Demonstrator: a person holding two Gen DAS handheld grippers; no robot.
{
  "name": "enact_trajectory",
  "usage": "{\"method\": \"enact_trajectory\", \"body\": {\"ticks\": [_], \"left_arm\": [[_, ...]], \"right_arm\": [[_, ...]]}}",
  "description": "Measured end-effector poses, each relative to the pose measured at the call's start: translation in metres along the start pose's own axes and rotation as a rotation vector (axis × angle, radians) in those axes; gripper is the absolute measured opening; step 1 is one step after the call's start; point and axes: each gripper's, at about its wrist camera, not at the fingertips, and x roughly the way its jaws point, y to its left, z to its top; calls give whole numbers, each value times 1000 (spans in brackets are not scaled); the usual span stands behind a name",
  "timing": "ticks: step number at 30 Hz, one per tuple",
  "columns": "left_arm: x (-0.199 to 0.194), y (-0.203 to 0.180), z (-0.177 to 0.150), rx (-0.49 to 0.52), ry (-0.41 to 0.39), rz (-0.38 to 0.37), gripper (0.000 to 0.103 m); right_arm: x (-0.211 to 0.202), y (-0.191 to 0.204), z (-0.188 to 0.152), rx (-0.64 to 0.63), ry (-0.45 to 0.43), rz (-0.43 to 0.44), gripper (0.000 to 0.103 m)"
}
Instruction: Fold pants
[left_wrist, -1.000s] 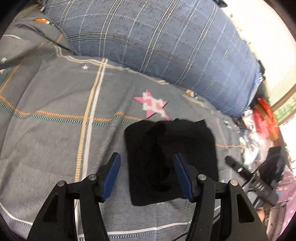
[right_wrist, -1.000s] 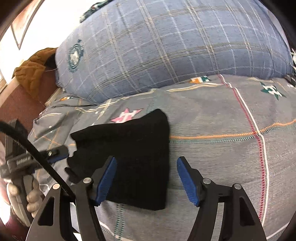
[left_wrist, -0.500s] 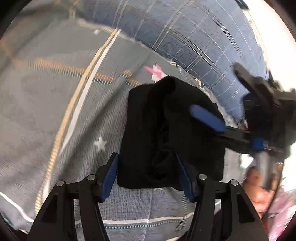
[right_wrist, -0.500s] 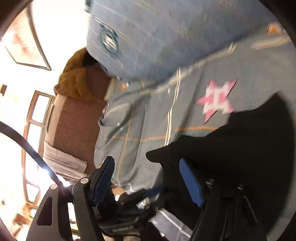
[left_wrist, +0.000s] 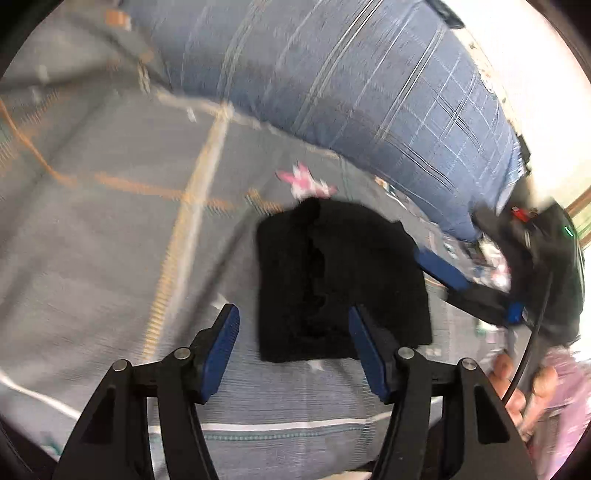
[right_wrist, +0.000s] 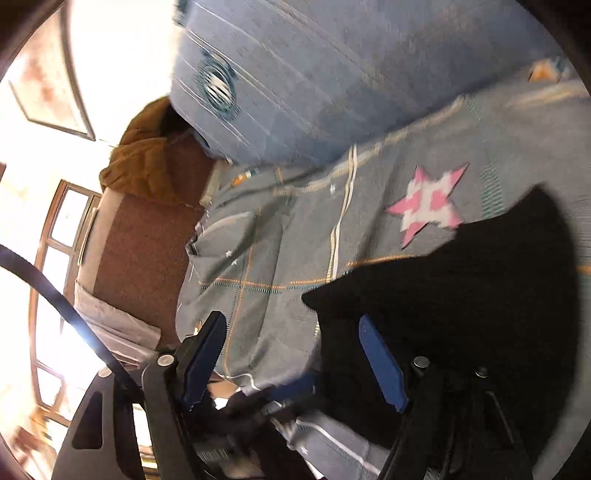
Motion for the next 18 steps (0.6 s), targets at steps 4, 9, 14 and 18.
{"method": "enact_trajectory", "body": {"ticks": [4, 9, 14, 18], "left_arm": [[-27, -26, -5, 99, -113, 216, 63], [-35, -60, -17, 207, -184, 331, 75], [-29, -64, -18, 222, -144, 349, 75], [-25, -70, -24, 245, -137, 372, 75]], "right_arm": [[-51, 1, -37, -59, -146, -263, 84], [-75, -14, -79, -61, -209, -489, 84], [-83, -33, -95, -9, -193, -504, 84], [-94, -43, -95, -2, -213, -514, 84]]}}
